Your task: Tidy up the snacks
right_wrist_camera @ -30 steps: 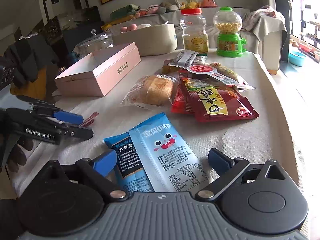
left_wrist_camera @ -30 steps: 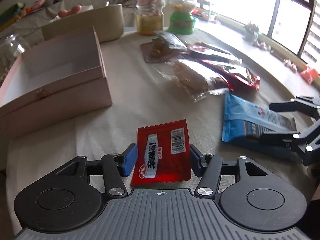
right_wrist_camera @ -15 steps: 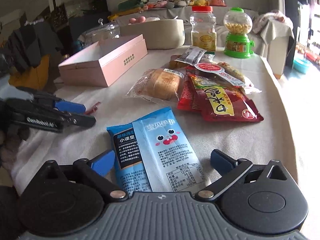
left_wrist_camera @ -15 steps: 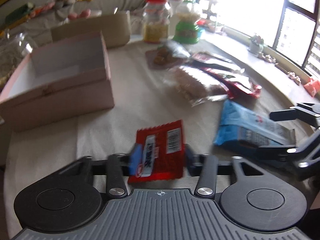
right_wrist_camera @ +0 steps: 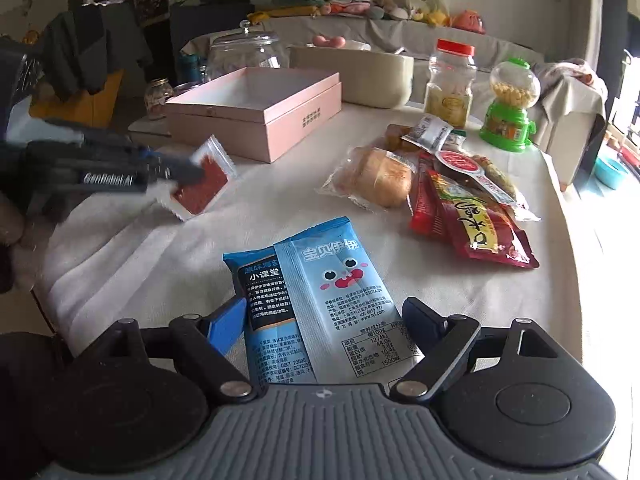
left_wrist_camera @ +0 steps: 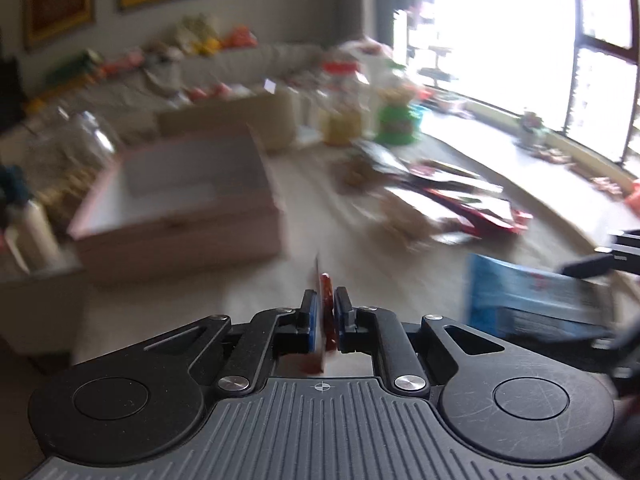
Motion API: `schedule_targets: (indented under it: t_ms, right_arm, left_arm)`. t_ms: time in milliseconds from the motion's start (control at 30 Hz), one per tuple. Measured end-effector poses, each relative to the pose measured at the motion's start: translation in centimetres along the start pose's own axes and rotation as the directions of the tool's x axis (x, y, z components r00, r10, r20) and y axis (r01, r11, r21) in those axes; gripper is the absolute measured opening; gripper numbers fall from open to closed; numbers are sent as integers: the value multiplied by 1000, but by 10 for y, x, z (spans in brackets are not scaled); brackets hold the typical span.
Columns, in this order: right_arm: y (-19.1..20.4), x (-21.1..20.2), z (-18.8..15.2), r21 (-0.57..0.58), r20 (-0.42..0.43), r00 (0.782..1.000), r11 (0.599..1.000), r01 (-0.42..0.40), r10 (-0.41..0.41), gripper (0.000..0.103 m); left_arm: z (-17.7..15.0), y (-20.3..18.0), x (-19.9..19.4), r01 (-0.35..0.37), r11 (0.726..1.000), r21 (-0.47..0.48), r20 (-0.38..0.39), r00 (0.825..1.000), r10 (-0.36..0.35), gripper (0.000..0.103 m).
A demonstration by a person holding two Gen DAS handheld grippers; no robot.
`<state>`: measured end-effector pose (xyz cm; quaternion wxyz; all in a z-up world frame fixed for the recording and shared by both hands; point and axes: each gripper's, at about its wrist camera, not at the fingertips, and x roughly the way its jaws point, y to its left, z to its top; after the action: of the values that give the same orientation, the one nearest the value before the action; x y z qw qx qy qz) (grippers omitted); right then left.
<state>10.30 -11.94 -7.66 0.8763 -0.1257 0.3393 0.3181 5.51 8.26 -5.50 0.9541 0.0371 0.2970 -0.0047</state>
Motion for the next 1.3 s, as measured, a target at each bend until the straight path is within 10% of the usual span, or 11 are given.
schedule_targets:
  t_ms: [300, 633, 1300]
  right_arm:
    - [-14, 20, -9, 110, -30, 999, 994, -14, 17, 86]
    - [-4, 24, -16, 12, -23, 1000, 1000, 2, -1, 95]
    - [10, 9, 4, -24, -47, 997, 998, -58, 57, 83]
  left_arm:
    - [-9, 31, 42, 108, 968, -226, -95, 987, -132, 18]
    - [-10, 34, 41, 12, 946, -323, -94, 995, -45, 17]
    - [-31, 43, -1, 154, 929, -335, 2, 987, -163, 11]
